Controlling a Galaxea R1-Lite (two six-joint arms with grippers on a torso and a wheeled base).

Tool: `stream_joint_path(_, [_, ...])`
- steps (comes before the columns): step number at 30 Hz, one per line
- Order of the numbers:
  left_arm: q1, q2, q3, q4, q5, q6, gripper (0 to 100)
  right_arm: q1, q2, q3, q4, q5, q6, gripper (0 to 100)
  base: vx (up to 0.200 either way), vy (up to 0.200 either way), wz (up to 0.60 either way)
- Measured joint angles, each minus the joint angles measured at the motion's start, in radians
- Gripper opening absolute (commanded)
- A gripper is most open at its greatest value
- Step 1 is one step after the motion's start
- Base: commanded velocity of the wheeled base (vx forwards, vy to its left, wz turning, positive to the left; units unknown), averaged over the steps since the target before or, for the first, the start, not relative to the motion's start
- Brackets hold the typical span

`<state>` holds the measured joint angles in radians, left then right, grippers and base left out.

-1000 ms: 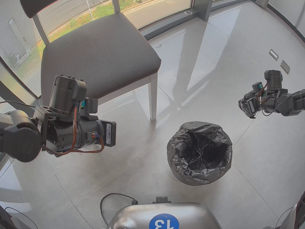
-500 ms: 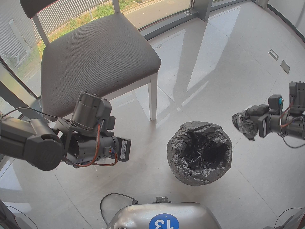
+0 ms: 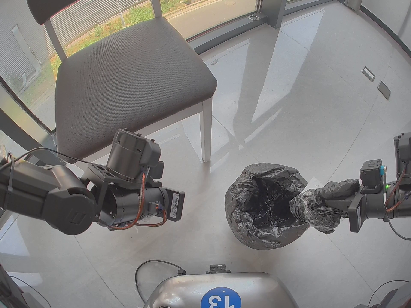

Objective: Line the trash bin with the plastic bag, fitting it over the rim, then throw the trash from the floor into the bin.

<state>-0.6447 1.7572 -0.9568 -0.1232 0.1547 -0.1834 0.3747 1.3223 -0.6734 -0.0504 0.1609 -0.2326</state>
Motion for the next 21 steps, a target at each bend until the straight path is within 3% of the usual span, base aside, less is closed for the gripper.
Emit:
stream_joint_path(5, [-0.001, -0.005, 0.006, -0.016, -0.006, -0.001, 0, 0.009, 0.024, -0.007, -0.007, 0.000, -0.003, 0, 0.000, 0.000, 0.00])
stream_joint_path(12, [-0.002, -0.022, 0.058, -0.190, -0.035, 0.004, 0, 0.010, 0.083, -0.045, -0.011, 0.001, -0.006, 0, 0.000, 0.000, 0.00])
stream_joint_path(16, [0.002, -0.034, 0.091, -0.213, -0.043, 0.010, 0, 0.011, 0.124, -0.076, -0.013, 0.000, -0.009, 0, 0.000, 0.000, 0.00])
stream_joint_path(17, [0.003, -0.040, 0.095, -0.213, -0.044, 0.011, 100, 0.011, 0.135, -0.082, -0.013, 0.001, -0.009, 0, 0.000, 0.000, 0.00])
stream_joint_path(21, [0.005, -0.057, 0.102, -0.219, -0.044, -0.001, 100, 0.015, 0.168, -0.098, -0.013, 0.000, -0.010, 0, 0.000, 0.000, 0.00])
